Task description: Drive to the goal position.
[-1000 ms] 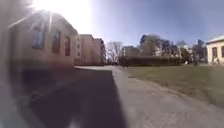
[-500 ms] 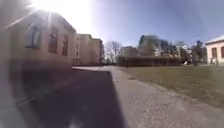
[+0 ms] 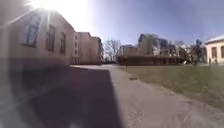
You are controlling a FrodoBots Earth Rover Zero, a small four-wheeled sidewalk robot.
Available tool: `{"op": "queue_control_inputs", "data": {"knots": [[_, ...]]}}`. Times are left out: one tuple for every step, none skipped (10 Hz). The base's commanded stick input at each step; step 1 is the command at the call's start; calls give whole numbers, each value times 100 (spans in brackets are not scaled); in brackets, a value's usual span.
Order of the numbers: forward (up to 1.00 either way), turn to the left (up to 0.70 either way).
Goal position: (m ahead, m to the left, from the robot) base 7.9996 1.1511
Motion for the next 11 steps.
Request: {"op": "queue_control_inputs", "data": {"knots": [[85, 0], [85, 0], [85, 0], [85, 0], [85, 0], [85, 0], [85, 0], [85, 0], [85, 0], [85, 0], [85, 0]]}}
